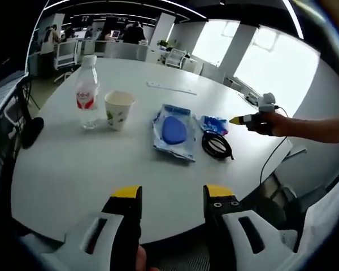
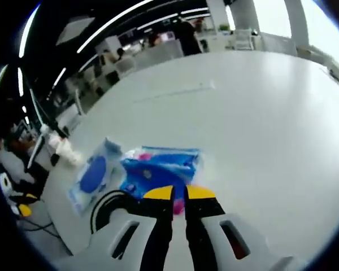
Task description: Arrange the tabletop items into an orderly group along one side of the table until the central work area is clear of visible clutter.
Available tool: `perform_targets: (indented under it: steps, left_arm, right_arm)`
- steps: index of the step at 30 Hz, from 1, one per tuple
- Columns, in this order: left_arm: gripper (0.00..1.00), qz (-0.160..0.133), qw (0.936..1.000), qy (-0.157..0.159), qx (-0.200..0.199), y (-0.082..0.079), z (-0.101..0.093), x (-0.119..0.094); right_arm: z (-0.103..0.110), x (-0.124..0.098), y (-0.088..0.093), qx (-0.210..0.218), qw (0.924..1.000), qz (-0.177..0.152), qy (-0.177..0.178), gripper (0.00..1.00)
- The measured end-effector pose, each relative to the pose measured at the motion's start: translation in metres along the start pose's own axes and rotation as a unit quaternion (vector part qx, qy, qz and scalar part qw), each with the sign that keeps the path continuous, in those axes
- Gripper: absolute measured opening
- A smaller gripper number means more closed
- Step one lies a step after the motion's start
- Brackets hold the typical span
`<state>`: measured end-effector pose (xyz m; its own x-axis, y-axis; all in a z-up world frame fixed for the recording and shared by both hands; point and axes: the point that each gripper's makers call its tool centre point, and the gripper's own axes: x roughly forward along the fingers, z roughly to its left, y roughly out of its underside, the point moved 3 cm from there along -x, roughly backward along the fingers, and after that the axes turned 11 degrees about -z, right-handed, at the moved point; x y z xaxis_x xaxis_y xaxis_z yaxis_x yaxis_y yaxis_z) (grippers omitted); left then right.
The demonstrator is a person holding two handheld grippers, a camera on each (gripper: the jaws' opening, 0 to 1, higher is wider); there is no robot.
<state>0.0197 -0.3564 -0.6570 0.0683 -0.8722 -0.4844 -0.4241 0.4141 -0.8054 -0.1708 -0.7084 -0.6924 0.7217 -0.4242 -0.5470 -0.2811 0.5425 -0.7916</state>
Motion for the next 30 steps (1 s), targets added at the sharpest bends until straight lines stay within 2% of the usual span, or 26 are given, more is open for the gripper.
perform_targets:
  steps: [5, 11, 15, 20, 22, 24, 30]
  left_arm:
    - [0.41, 0.002, 0.9999, 0.008, -0.015, -0.002, -0.002, 0.011]
    - [0.4, 0.009, 0.9997, 0.01, -0.021, 0.0, -0.004, 0.025]
    - [0.39, 0.022, 0.9997, 0.006, -0.004, 0.003, -0.007, 0.034]
    - [0.38, 0.032, 0.9994, 0.012, -0.008, 0.003, -0.011, 0.049]
    - [0.38, 0.036, 0.9992, 0.016, -0.009, 0.003, -0.013, 0.055]
    - [0.38, 0.038, 0.999, 0.019, -0.012, 0.002, -0.015, 0.061]
    - [0.35, 0.039, 0.9982, 0.019, -0.042, 0.003, -0.019, 0.077]
  right_arm:
    - [0.012, 0.0, 0.007, -0.041, 0.9986, 0.02, -0.028, 0.06]
    - [0.02, 0.002, 0.01, -0.053, 0.9974, 0.028, -0.04, 0.07]
    - [0.026, 0.004, 0.008, -0.063, 0.9965, 0.03, -0.047, 0.07]
    - [0.039, 0.01, 0.006, -0.069, 0.995, 0.035, -0.063, 0.07]
    - [0.048, 0.013, 0.004, -0.074, 0.9939, 0.035, -0.074, 0.07]
    - [0.054, 0.016, 0.003, -0.096, 0.9912, 0.038, -0.082, 0.07]
    - [0.069, 0.026, 0.001, -0.129, 0.986, 0.043, -0.096, 0.06]
